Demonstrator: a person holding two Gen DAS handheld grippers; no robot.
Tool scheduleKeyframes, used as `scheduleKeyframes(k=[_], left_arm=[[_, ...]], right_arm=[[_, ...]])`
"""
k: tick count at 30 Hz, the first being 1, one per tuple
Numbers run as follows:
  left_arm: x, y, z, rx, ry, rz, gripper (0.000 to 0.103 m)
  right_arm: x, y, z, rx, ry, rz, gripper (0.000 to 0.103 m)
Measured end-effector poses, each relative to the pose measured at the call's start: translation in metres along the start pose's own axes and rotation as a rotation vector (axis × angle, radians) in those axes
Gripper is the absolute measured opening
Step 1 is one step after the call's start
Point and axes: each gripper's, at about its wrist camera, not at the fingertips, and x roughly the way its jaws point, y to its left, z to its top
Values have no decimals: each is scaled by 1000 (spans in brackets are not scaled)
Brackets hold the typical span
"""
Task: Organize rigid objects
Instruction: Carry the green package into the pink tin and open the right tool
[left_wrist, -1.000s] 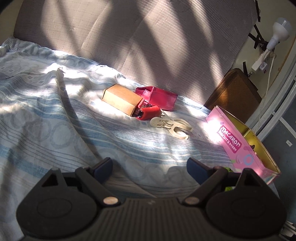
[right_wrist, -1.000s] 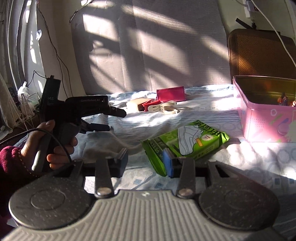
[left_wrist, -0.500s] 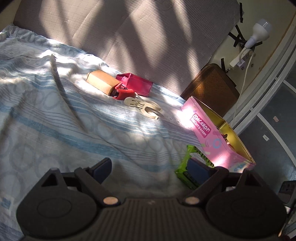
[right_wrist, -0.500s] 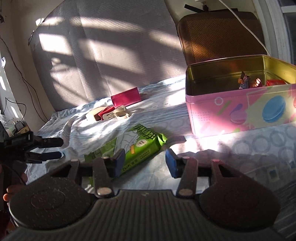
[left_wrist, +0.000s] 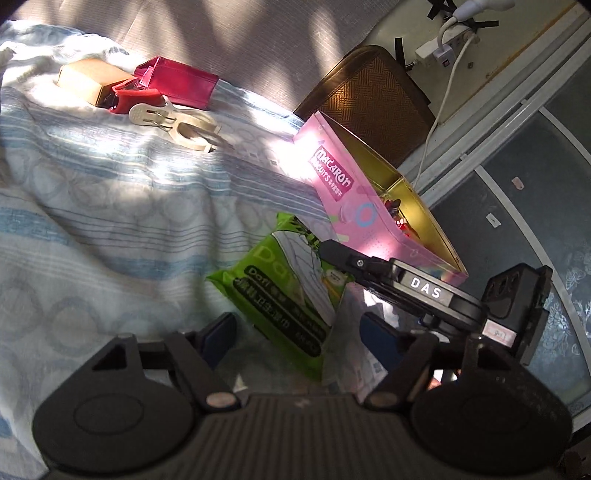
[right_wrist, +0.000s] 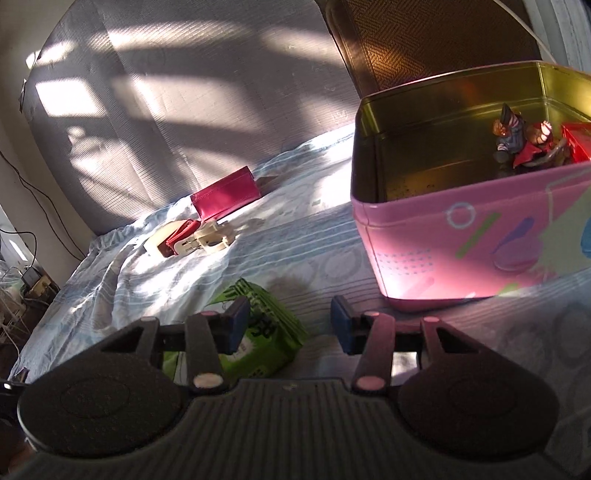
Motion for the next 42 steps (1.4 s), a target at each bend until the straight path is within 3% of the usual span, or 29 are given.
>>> scheduleKeyframes(k=[1, 3, 6, 9, 11, 13, 15, 16, 18, 21, 24, 27, 30, 35, 37, 39, 42], left_arm=[[1, -2, 0, 19, 4, 18, 59], [-2, 0, 2, 37, -1, 39, 58], [-10, 13, 6, 16, -5, 29, 58], [-16, 25, 11, -21, 5, -5, 63], [-17, 23, 13, -9, 11, -4, 66], [-12, 14, 12, 41, 22, 9, 65], [-3, 2, 8, 99, 32, 27, 57], [2, -5, 9, 119, 44, 42, 54], [5, -19, 21, 158, 35, 68, 54], [6, -47, 55, 220, -7, 11, 54], [22, -88, 86, 303, -48, -72, 54], [61, -126, 107, 395, -63, -90, 56], [110, -146, 119, 432, -20, -82, 57], [176, -148, 129, 406, 68, -30, 57], [194, -147, 135, 391, 64, 11, 67], [198, -149, 138, 397, 25, 61, 68], [184, -145, 140, 378, -18, 46, 68]], right_arm=[[-3, 0, -2, 19, 12, 40, 26], [-15, 4, -9, 44, 27, 64, 20], [-40, 18, -30, 0, 27, 104, 19], [-55, 27, -48, -56, 32, 146, 24], [-58, 29, -50, -81, 14, 130, 35], [-55, 33, -48, -126, 4, 119, 60], [-44, 38, -46, -161, 28, 120, 60], [-36, 40, -46, -170, 49, 120, 48], [-32, 45, -42, -202, 14, 71, 41], [-53, 42, -20, -221, -122, 43, 26], [-79, 28, 11, -223, -280, -6, 25], [-91, 7, 36, -213, -375, -99, 25], [-85, -25, 53, -141, -389, -183, 26], [-61, -65, 70, -40, -308, -262, 28], [-48, -70, 76, -70, -308, -332, 35], [-40, -72, 78, -108, -351, -450, 35], [-50, -83, 74, -40, -430, -456, 36]])
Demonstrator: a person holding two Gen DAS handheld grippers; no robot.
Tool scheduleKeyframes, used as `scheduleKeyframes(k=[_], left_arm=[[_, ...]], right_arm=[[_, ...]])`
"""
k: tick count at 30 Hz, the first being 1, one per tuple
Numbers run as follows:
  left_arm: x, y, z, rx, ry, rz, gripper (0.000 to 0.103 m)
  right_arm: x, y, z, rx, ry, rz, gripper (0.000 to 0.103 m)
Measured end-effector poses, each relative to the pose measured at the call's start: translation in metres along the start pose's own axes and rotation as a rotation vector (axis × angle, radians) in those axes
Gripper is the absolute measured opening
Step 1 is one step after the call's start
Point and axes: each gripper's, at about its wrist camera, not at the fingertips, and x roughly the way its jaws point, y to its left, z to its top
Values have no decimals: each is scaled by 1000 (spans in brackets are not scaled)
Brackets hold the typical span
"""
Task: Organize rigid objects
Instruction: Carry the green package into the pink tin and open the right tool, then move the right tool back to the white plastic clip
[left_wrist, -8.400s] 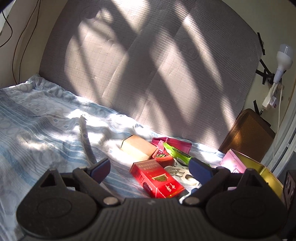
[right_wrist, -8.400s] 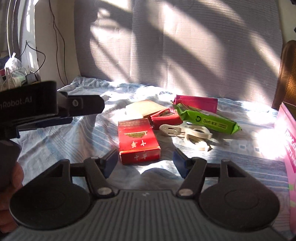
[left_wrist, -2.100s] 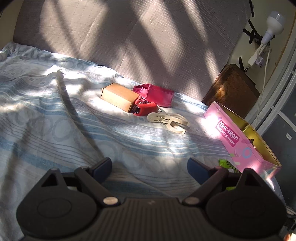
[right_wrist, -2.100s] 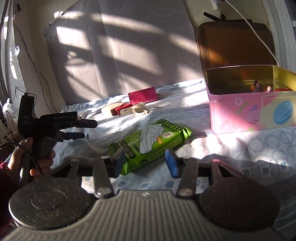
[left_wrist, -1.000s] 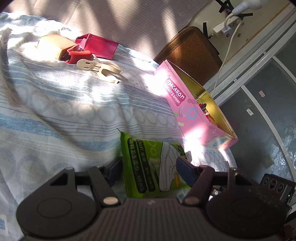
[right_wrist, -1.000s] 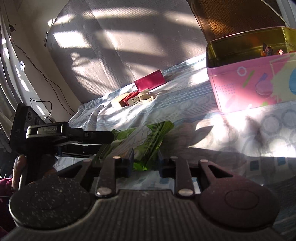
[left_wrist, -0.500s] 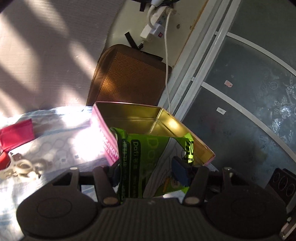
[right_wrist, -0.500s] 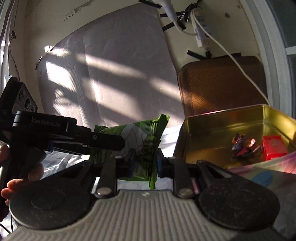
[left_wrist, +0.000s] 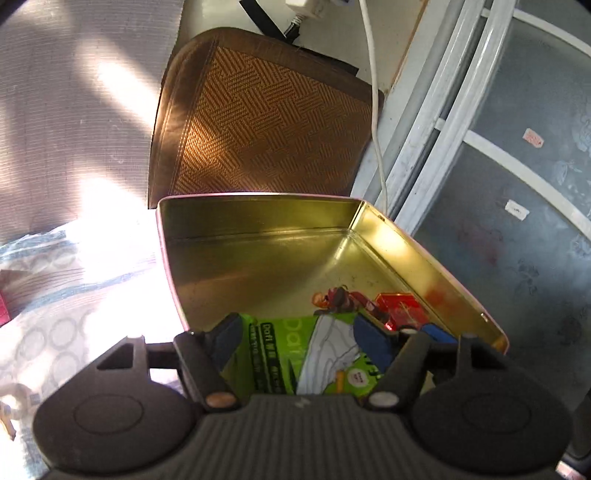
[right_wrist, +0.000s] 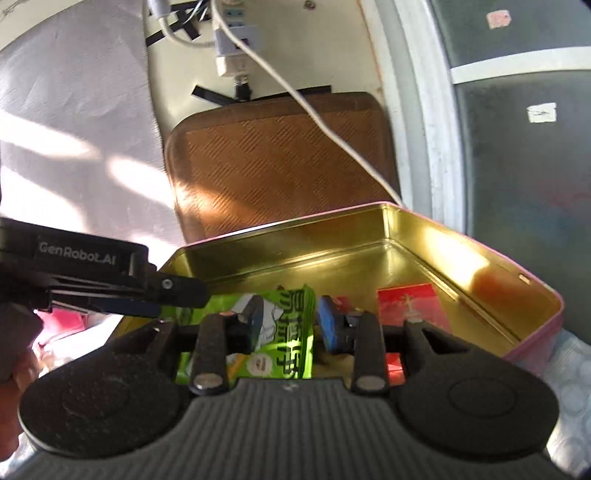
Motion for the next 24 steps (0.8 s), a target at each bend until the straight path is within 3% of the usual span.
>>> scheduleKeyframes(k=[8, 12, 18, 24], left_arm=[[-68, -1, -29, 18, -106, 66, 70], [-103, 2, -58, 51, -134, 150, 73], [-133, 26, -101, 58, -110, 289, 77], [-156, 68, -126, -3, -104, 409, 77]], right_arm=[[-56, 11, -13, 23, -118, 32, 36], [-90, 38, -31, -15, -159, 55, 38], [-111, 76, -60, -57, -69, 141, 41], [-109, 113, -78, -108, 52, 218, 41]])
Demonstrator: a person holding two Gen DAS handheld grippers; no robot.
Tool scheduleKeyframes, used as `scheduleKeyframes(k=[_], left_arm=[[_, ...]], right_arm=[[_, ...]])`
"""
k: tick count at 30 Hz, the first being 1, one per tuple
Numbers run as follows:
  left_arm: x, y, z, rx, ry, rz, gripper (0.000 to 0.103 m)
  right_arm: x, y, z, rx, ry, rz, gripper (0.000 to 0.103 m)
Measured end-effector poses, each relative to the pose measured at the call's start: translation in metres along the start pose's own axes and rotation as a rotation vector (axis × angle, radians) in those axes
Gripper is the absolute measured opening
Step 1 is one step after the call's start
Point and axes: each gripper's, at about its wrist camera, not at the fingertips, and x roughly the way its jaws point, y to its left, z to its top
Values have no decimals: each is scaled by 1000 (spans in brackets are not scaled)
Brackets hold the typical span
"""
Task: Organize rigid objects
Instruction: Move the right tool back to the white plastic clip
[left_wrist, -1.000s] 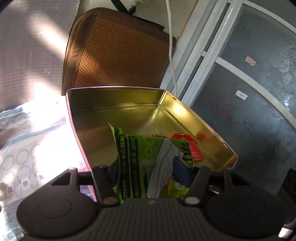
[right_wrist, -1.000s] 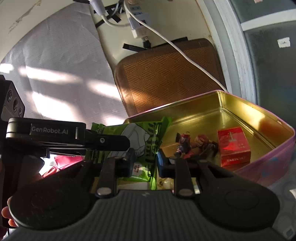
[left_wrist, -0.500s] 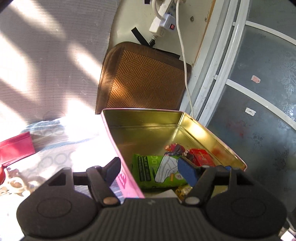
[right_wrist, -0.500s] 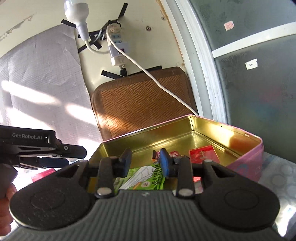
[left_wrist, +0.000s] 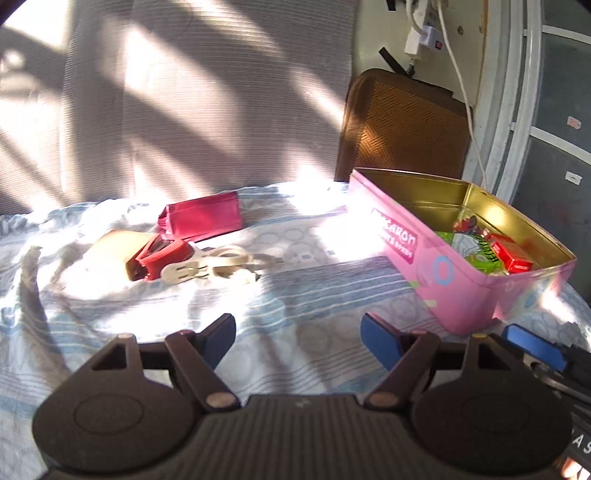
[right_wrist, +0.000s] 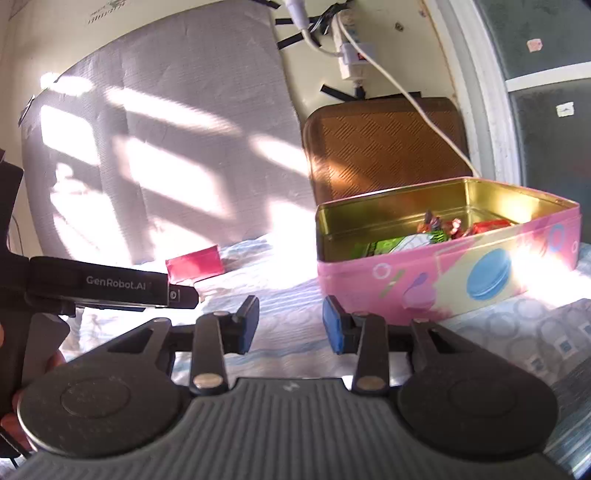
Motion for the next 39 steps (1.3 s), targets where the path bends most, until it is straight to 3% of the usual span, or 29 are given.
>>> scheduleKeyframes(k=[5, 11, 24, 29, 31, 39], left_arm=[[-2, 31, -12, -21, -4, 82, 77], [1, 43, -20, -50, 0, 73, 77], [20, -34, -8, 105, -70, -13, 83], [25, -44, -21, 155, -65, -2, 87], [21, -43, -22, 153, -89, 3, 95], [19, -46, -23, 176, -104, 22, 95]], right_arm=[[6, 17, -4, -26, 38, 6, 41], [3, 24, -5, -39, 22, -41, 41], [-23, -11, -6, 65, -137, -301, 41], [-19, -21, -12, 98, -101, -322, 42], [-15, -25, -12, 118, -79, -329, 41], [-13, -27, -13, 131, -65, -329, 43]])
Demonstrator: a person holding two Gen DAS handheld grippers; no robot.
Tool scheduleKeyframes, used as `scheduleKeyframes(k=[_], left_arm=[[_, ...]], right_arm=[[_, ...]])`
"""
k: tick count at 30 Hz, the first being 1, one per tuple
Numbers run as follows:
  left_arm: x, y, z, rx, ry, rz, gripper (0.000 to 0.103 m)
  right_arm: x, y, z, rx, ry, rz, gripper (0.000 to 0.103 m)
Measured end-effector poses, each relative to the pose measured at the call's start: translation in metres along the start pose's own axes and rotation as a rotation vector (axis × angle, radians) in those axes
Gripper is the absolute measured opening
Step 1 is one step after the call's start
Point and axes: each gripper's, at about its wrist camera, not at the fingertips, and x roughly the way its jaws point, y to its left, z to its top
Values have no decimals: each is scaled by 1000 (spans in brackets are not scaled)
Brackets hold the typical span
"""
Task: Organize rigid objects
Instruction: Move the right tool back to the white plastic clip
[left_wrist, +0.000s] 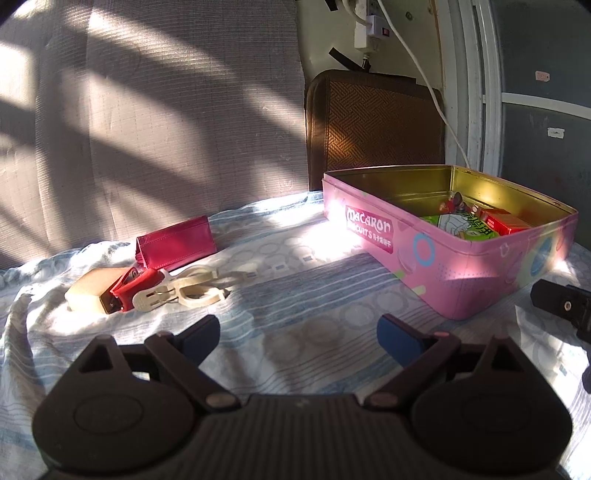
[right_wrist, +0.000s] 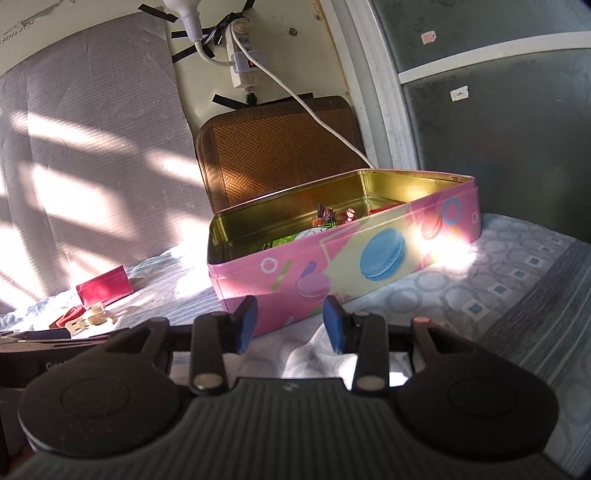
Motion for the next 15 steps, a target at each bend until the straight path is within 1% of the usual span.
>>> scheduleKeyframes(k=[6, 12, 15], left_arm=[[0, -1, 0, 10, -3, 1, 96], [0, 2, 0, 3, 5, -18, 96], [-2, 12, 0, -4, 6, -21, 97]], right_arm=[[-2, 5, -1, -27, -10, -1, 45], [-4, 7, -2, -43, -24, -2, 46], [-4, 11, -1, -65, -17, 8, 46]])
